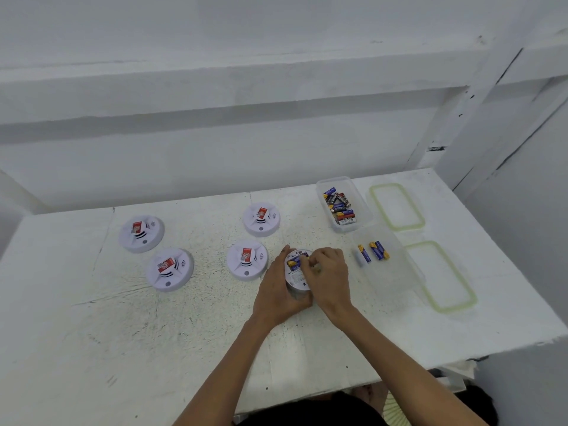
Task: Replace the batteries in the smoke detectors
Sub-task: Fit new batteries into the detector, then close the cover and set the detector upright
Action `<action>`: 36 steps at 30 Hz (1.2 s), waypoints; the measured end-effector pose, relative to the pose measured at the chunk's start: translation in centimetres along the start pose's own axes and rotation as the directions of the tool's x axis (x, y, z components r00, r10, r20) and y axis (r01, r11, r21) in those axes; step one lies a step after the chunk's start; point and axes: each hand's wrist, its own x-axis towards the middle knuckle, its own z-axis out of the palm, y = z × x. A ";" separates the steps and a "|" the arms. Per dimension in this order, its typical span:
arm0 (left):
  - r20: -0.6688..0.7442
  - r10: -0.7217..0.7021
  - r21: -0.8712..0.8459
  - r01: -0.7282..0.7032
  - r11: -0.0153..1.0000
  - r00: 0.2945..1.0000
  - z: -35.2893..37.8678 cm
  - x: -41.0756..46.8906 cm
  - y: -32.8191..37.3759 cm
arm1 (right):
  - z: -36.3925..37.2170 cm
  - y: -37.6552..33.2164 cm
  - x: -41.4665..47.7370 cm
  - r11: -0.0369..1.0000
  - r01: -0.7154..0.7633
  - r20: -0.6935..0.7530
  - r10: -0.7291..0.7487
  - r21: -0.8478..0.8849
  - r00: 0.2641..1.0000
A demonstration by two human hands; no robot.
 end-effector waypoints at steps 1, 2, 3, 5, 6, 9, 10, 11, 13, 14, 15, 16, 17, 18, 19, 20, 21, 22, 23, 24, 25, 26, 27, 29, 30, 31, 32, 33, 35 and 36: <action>-0.004 0.001 -0.003 -0.002 1.000 1.000 0.0 0.0 0.0 | -0.2 0.0 -0.1 0.999 0.036 -0.010 -0.036 -0.015 0.999; -0.006 0.000 -0.009 0.000 1.000 1.000 0.0 0.0 0.0 | -0.5 0.0 -0.3 0.995 0.091 -0.015 -0.091 -0.039 0.996; -0.003 -0.004 -0.015 0.004 1.000 1.000 -0.1 0.0 -0.1 | -0.7 -0.1 -0.4 0.985 0.154 -0.013 -0.155 -0.076 0.988; 0.000 -0.006 -0.019 0.007 1.000 1.000 -0.2 0.0 -0.3 | -1.0 -0.2 -0.7 0.943 0.281 0.012 -0.284 -0.179 0.959; 0.006 -0.002 -0.020 0.002 1.000 1.000 -0.2 0.1 -0.5 | -1.1 -0.1 -0.7 0.916 0.332 0.030 -0.334 -0.225 0.942; 0.011 0.002 -0.006 -0.002 1.000 1.000 0.1 0.1 -1.0 | -1.2 -0.2 -0.8 0.866 0.413 0.108 -0.399 -0.282 0.911; 0.008 0.005 0.000 -0.005 1.000 1.000 0.3 0.1 -1.1 | -1.2 -0.1 -0.8 0.858 0.424 0.129 -0.404 -0.289 0.905; 0.004 0.005 0.000 -0.005 1.000 1.000 0.4 0.1 -1.2 | -1.4 -0.3 -0.8 0.865 0.418 0.145 -0.392 -0.278 0.909; -0.006 0.010 -0.009 -0.010 1.000 1.000 0.6 0.2 -1.0 | -2.1 -0.5 -0.5 0.931 0.317 0.158 -0.291 -0.181 0.944; -0.008 0.009 -0.004 -0.009 1.000 1.000 0.6 0.2 -0.6 | -2.5 -0.4 -0.2 0.971 0.215 0.160 -0.197 -0.105 0.967; -0.006 0.010 -0.002 -0.010 1.000 1.000 0.6 0.3 -0.3 | -2.8 -0.2 0.1 0.993 0.112 0.167 -0.105 -0.035 0.980; -0.006 0.015 -0.009 -0.015 1.000 1.000 0.5 0.3 0.0 | -3.1 0.1 0.4 0.999 0.044 0.162 -0.048 0.025 0.986; -0.010 0.018 -0.013 -0.018 1.000 1.000 0.5 0.3 0.1 | -3.2 0.3 0.6 0.998 0.016 0.150 -0.024 0.059 0.988; -0.013 0.018 -0.016 -0.018 1.000 1.000 0.4 0.2 0.1 | -3.3 0.4 0.8 0.997 0.009 0.131 -0.018 0.072 0.991; -0.014 0.016 -0.021 -0.016 1.000 1.000 0.4 0.1 0.1 | -3.3 0.4 0.8 0.998 0.009 0.112 -0.015 0.055 0.994; -0.019 0.014 -0.022 -0.014 1.000 1.000 0.3 0.1 0.0 | -3.4 0.5 0.9 1.000 -0.001 0.102 -0.001 0.023 0.995; -0.029 0.014 -0.021 -0.014 1.000 0.999 0.3 0.0 -0.2 | -3.5 0.6 0.9 1.000 -0.024 0.103 0.025 -0.016 0.994; -0.041 0.016 -0.017 -0.016 1.000 0.999 0.2 0.0 -0.4 | -3.5 0.8 0.9 0.997 -0.053 0.114 0.059 -0.056 0.992; -0.050 0.019 -0.014 -0.020 1.000 0.999 0.2 0.0 -0.6 | -3.5 0.9 1.0 0.992 -0.077 0.132 0.091 -0.101 0.987; -0.054 0.020 -0.015 -0.020 1.000 0.998 0.2 0.0 -0.8 | -3.5 1.0 1.1 0.986 -0.084 0.154 0.107 -0.146 0.982; -0.055 0.016 -0.020 -0.017 1.000 0.998 0.2 0.0 -0.8 | -3.5 1.1 1.1 0.979 -0.080 0.179 0.114 -0.186 0.977; -0.055 0.013 -0.027 -0.014 1.000 0.998 0.2 0.0 -0.8 | -3.4 1.2 1.1 0.975 -0.078 0.201 0.121 -0.208 0.972; -0.054 0.010 -0.032 -0.012 0.999 0.998 0.2 0.0 -0.8 | -3.4 1.3 1.1 0.973 -0.086 0.224 0.134 -0.213 0.965; -0.055 0.014 -0.033 -0.015 0.999 0.998 0.4 0.0 -0.8 | -3.3 1.6 0.9 0.973 -0.101 0.264 0.154 -0.206 0.952; -0.062 0.019 -0.030 -0.021 0.999 0.998 0.4 0.0 -0.8 | -3.3 1.8 0.7 0.973 -0.098 0.275 0.155 -0.209 0.949; -0.070 0.022 -0.028 -0.024 0.999 0.997 0.4 0.0 -0.8 | -3.2 2.2 0.5 0.971 -0.096 0.286 0.159 -0.220 0.945; -0.079 0.021 -0.028 -0.023 0.999 0.997 0.5 0.0 -0.8 | -3.0 2.5 0.3 0.967 -0.100 0.298 0.169 -0.234 0.940; -0.087 0.018 -0.031 -0.021 0.999 0.996 0.5 0.0 -0.8 | -2.9 2.7 0.1 0.964 -0.111 0.304 0.184 -0.243 0.935; -0.101 0.015 -0.040 -0.019 0.999 0.995 0.4 -0.1 -0.8 | -2.8 2.8 -0.2 0.966 -0.134 0.286 0.196 -0.223 0.938; -0.107 0.017 -0.041 -0.021 0.999 0.994 0.4 -0.1 -0.7 | -2.7 2.7 -0.3 0.970 -0.141 0.265 0.192 -0.199 0.945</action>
